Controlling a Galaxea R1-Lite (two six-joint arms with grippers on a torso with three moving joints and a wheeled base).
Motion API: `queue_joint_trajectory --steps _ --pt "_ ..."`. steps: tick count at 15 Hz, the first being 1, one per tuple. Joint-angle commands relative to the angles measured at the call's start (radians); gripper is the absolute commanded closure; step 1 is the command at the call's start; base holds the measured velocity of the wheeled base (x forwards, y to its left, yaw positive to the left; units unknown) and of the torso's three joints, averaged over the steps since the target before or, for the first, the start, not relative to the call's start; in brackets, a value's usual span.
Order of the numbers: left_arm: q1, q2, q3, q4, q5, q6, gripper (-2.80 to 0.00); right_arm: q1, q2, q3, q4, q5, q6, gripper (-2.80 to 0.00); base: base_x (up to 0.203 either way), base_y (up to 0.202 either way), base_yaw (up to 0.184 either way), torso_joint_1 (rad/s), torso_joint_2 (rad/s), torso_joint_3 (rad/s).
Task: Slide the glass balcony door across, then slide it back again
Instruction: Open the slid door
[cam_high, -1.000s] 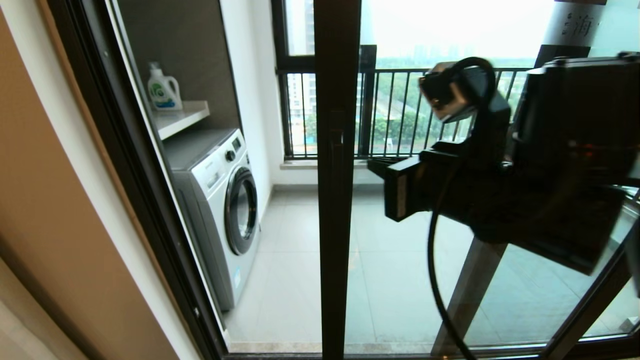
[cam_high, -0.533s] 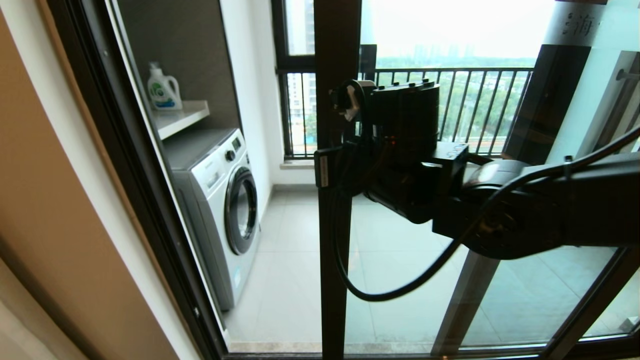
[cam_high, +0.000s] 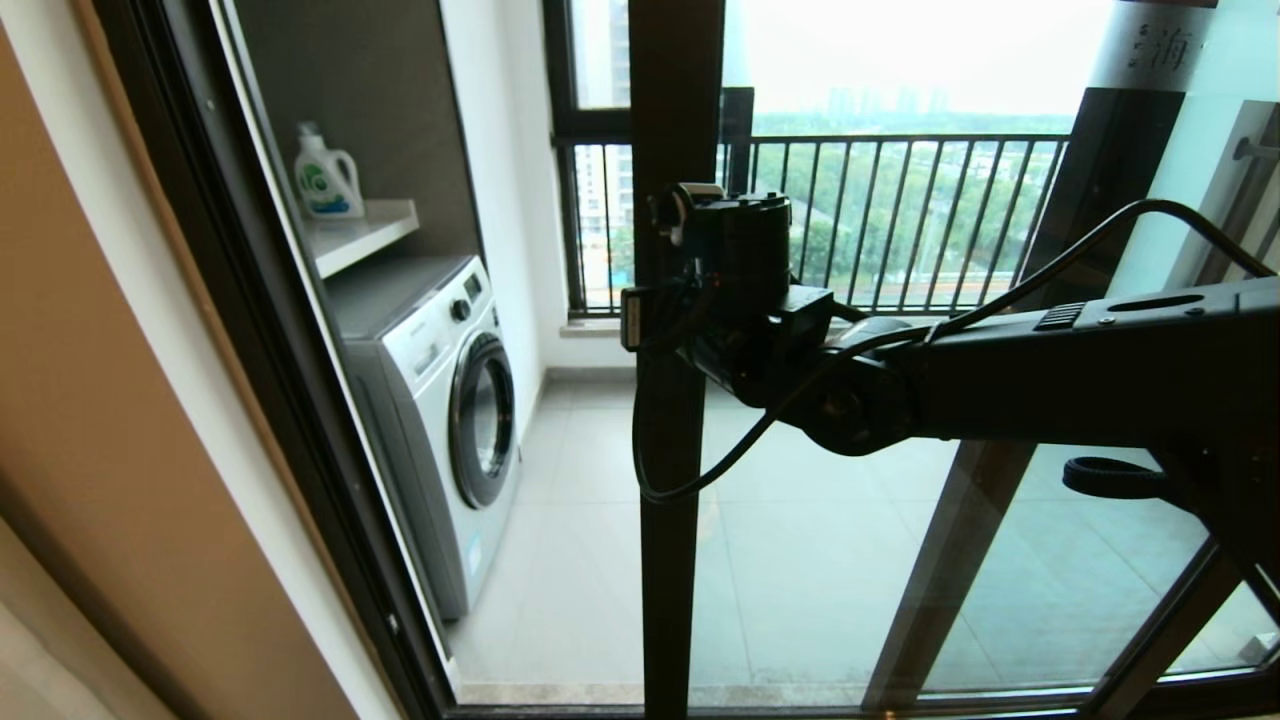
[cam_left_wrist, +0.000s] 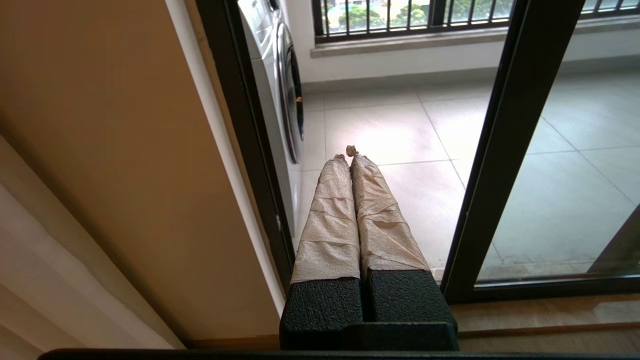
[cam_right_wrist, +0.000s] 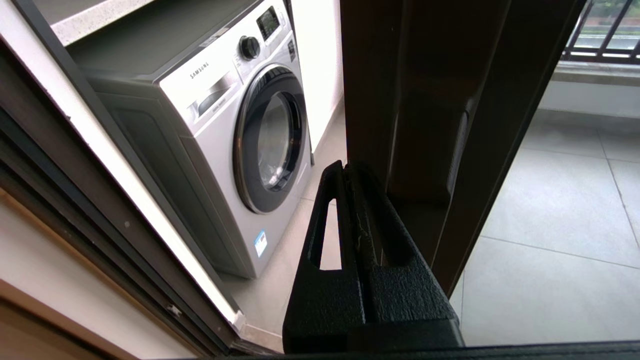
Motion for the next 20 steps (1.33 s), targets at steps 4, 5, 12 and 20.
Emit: queue_joint_trajectory --steps 4,5,12,20 --pt "0.000 0.002 0.000 0.000 0.000 0.000 0.00 -0.025 0.028 -0.029 -0.002 -0.003 -0.001 0.00 0.000 0.000 0.000 0.000 0.00 0.000" --pt "0.000 0.002 0.000 0.000 0.000 0.000 0.00 -0.032 0.029 -0.029 -0.002 -0.008 -0.001 0.00 0.000 0.000 0.000 0.000 0.00 0.000" --pt "0.000 0.002 0.000 0.000 0.000 0.000 0.00 -0.069 0.006 -0.009 -0.007 -0.026 0.001 0.00 0.000 0.000 0.000 0.000 0.00 0.000" --pt "0.000 0.002 0.000 0.000 0.000 0.000 0.00 -0.093 -0.028 0.042 -0.013 -0.026 0.001 0.00 0.000 0.000 0.000 0.000 0.00 0.000"
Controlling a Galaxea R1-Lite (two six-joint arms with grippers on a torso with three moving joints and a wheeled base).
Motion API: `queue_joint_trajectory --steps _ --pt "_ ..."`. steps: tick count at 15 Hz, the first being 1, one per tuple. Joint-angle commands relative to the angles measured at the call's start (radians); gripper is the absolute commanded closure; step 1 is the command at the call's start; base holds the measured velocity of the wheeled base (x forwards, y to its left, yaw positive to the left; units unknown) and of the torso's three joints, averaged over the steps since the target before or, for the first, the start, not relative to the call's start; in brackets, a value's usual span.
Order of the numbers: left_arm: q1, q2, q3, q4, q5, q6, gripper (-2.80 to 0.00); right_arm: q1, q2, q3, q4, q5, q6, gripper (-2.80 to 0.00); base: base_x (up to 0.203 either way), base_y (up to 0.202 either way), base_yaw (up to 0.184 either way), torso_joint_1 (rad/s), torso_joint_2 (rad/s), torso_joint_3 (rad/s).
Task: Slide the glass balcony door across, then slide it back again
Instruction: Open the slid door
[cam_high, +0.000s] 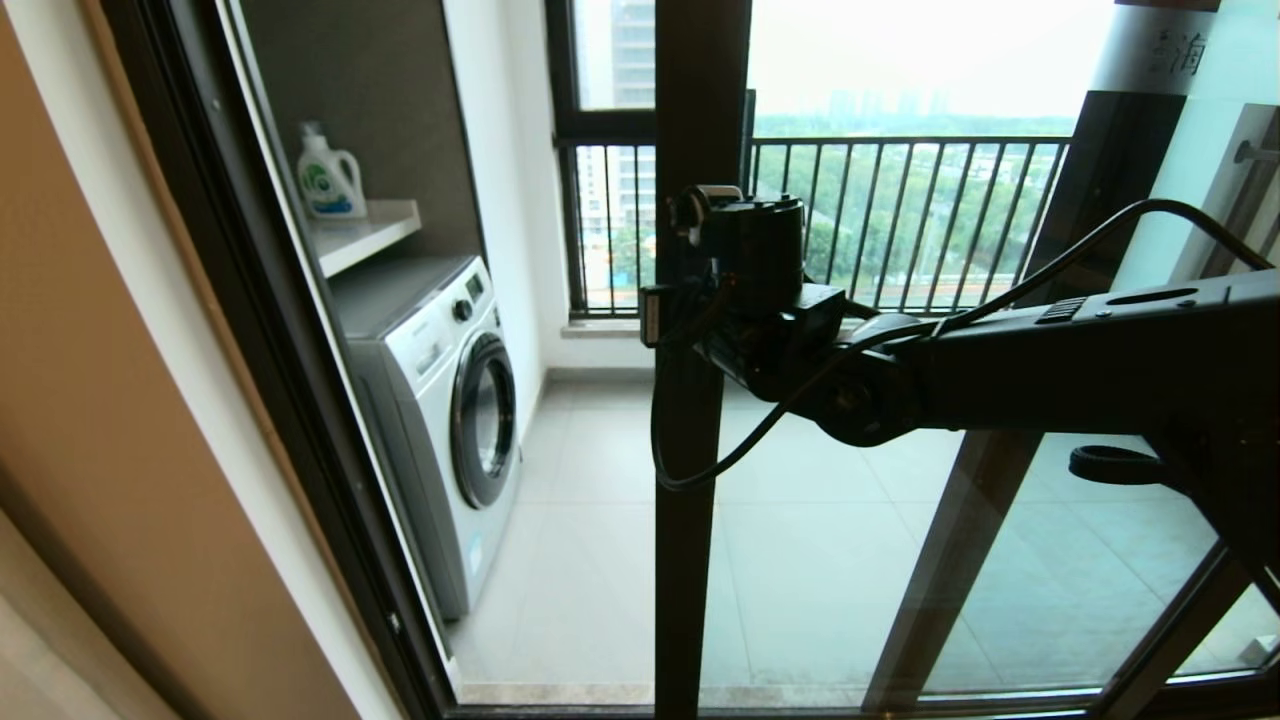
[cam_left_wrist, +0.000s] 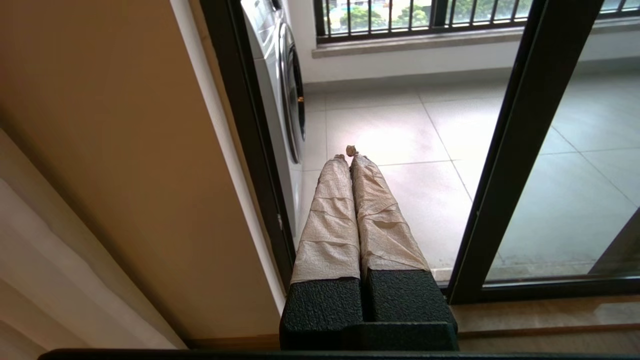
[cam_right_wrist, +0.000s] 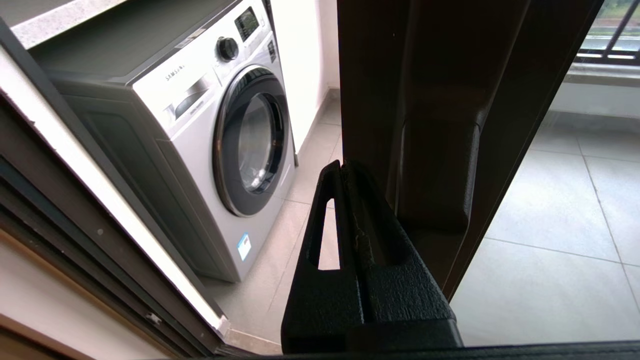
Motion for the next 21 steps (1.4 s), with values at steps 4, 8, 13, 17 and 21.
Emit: queue_joint_trajectory --steps 4,8,13,17,21 --pt "0.000 0.002 0.002 0.000 0.000 0.000 0.00 -0.025 -0.057 0.052 -0.005 0.001 -0.001 0.00 0.000 0.000 0.000 0.000 0.00 0.000" --pt "0.000 0.002 0.000 0.000 0.000 0.000 0.00 -0.053 -0.112 0.120 -0.006 0.003 -0.003 0.00 0.000 0.000 0.000 0.000 0.00 0.000" --pt "0.000 0.002 0.000 0.000 0.000 0.000 0.00 -0.100 -0.179 0.240 -0.067 0.005 -0.029 0.00 0.000 0.000 0.000 0.000 0.00 0.000" --pt "0.000 0.002 0.000 0.000 0.000 0.000 0.00 -0.153 -0.205 0.297 -0.089 0.007 -0.036 0.00 0.000 0.000 0.000 0.000 0.00 0.000" --pt "0.000 0.002 0.000 0.000 0.000 0.000 0.00 -0.183 -0.232 0.343 -0.090 0.007 -0.038 0.00 0.000 0.000 0.000 0.000 0.00 0.000"
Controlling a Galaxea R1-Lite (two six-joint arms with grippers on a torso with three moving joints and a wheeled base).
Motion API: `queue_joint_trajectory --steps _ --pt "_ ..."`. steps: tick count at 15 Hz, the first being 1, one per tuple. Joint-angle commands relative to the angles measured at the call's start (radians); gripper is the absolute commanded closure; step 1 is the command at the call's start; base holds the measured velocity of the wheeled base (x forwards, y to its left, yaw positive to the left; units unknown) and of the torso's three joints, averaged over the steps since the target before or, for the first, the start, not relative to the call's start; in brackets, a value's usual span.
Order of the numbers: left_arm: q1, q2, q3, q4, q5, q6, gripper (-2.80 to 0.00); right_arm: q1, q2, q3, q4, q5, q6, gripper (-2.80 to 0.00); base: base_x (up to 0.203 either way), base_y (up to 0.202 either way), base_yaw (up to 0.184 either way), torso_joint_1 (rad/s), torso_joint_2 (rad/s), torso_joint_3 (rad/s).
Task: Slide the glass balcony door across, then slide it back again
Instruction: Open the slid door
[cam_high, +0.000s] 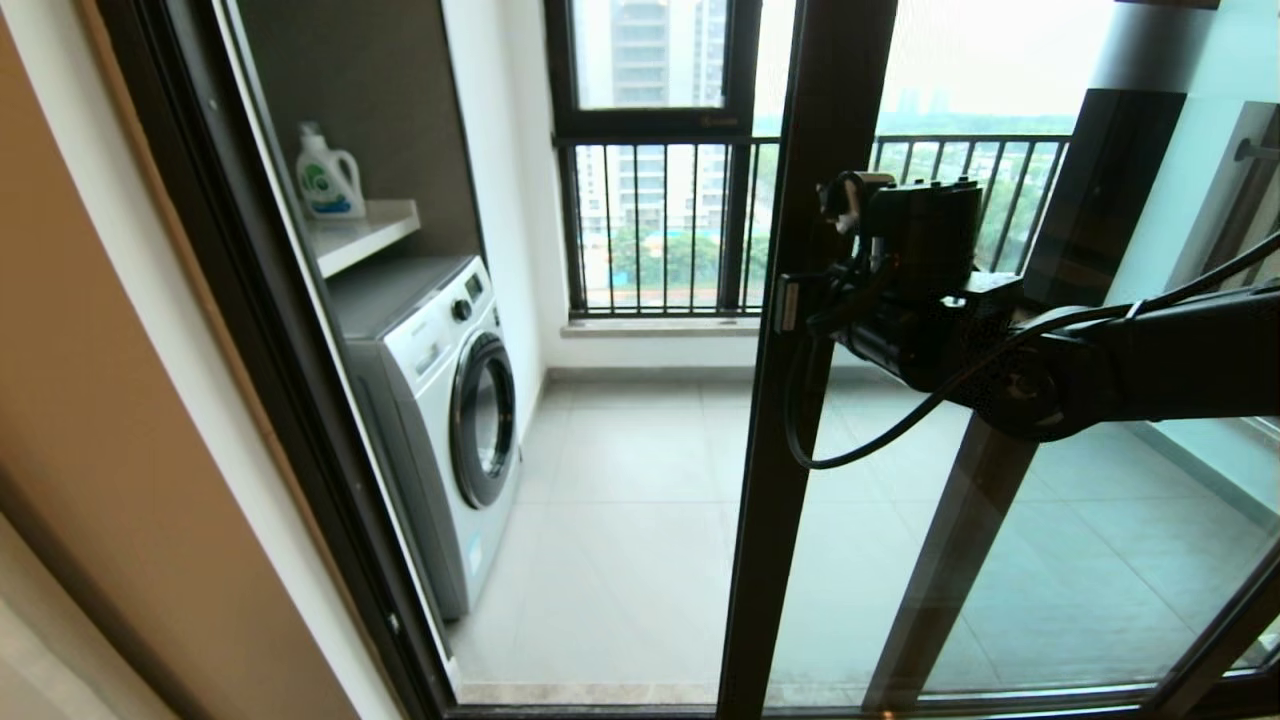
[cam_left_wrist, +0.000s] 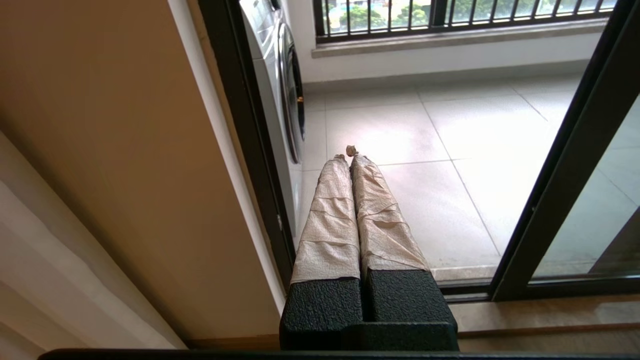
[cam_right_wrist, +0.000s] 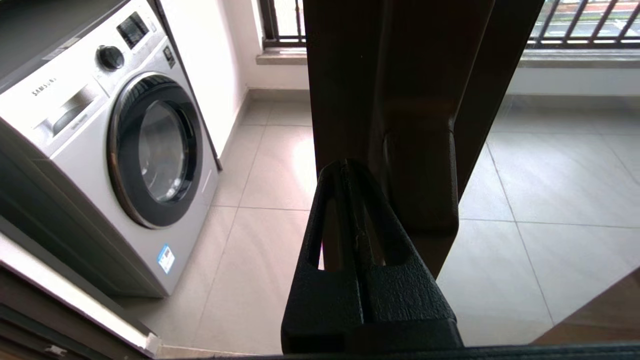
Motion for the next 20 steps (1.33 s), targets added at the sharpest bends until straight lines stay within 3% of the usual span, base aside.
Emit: queue_joint_trajectory --steps 1,12,15,20 --pt "0.000 0.002 0.002 0.000 0.000 0.001 0.00 -0.015 -0.022 0.016 -0.004 -0.003 0.001 0.00 0.000 0.000 0.000 0.000 0.00 0.000" --pt "0.001 0.002 0.000 0.000 0.000 0.001 0.00 -0.156 -0.047 0.045 -0.006 0.000 0.001 0.00 0.000 0.000 0.000 0.000 0.00 0.000" --pt "0.000 0.002 0.000 0.000 0.000 0.001 0.00 -0.190 -0.050 0.085 -0.073 0.005 -0.009 0.00 0.000 0.000 0.000 0.000 0.00 0.000" --pt "0.000 0.002 0.000 0.000 0.000 0.001 0.00 -0.184 -0.086 0.105 -0.083 0.050 -0.042 0.00 0.000 0.000 0.000 0.000 0.00 0.000"
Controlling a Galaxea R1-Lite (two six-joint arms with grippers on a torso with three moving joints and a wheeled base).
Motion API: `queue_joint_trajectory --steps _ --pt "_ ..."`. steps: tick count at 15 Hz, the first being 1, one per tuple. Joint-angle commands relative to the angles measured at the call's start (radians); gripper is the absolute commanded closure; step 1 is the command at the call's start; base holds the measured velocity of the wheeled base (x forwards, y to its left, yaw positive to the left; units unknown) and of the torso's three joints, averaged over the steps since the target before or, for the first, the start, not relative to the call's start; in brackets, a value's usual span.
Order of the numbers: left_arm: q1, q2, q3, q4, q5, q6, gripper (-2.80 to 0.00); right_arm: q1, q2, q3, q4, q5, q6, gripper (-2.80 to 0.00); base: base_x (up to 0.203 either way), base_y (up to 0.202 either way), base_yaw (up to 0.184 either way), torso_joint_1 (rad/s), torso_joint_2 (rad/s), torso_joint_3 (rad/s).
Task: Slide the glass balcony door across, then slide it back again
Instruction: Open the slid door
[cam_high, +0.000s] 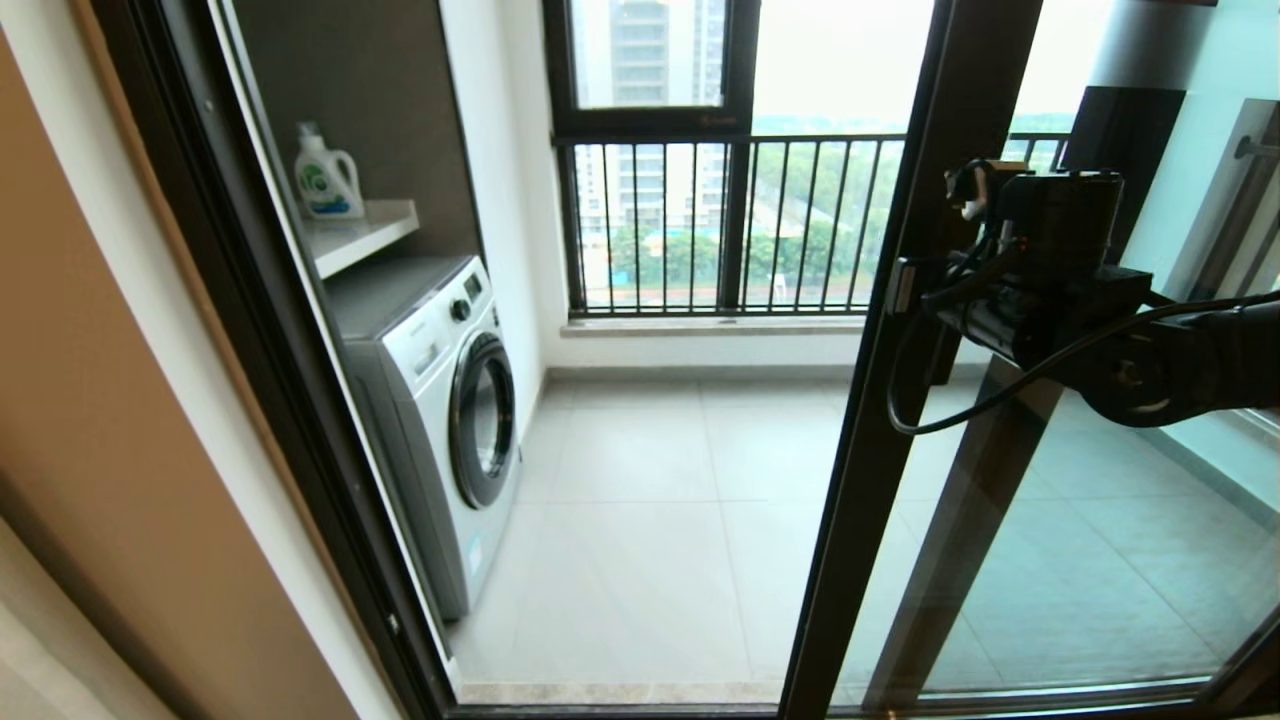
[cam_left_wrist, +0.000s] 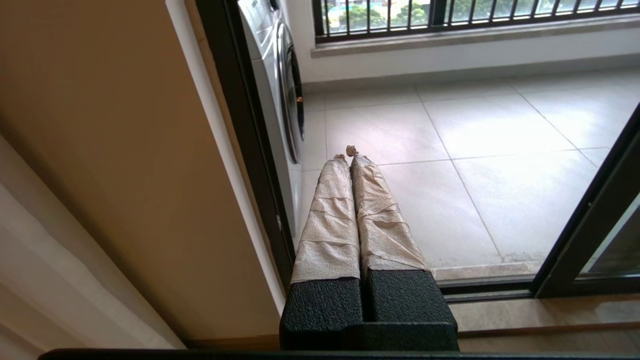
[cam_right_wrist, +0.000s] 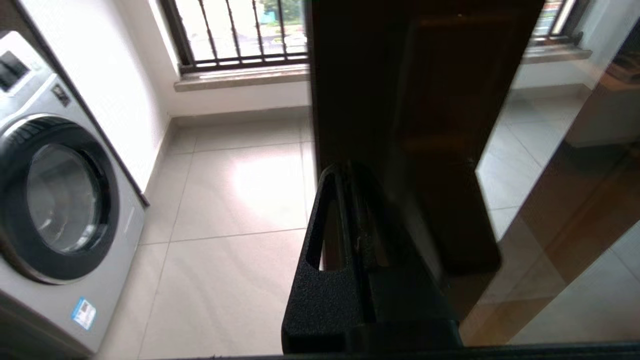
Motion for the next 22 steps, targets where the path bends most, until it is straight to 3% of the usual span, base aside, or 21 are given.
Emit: queue_joint_trajectory --steps 1,7,11,22 --pt "0.000 0.002 0.001 0.000 0.000 0.000 0.00 0.017 -0.019 -0.001 -0.003 0.016 0.000 0.00 0.000 0.000 0.000 0.000 0.00 0.000" --pt "0.000 0.002 0.000 0.000 0.000 0.000 0.00 0.053 0.047 -0.087 -0.003 0.036 -0.008 0.00 0.000 0.000 0.000 0.000 0.00 0.000" --pt "0.000 0.002 0.001 0.000 0.000 0.000 0.00 -0.004 0.128 -0.143 0.003 0.034 -0.027 0.00 0.000 0.000 0.000 0.000 0.00 0.000" --pt "0.000 0.002 0.000 0.000 0.000 0.000 0.00 -0.095 0.117 -0.126 -0.003 0.034 -0.025 0.00 0.000 0.000 0.000 0.000 0.00 0.000"
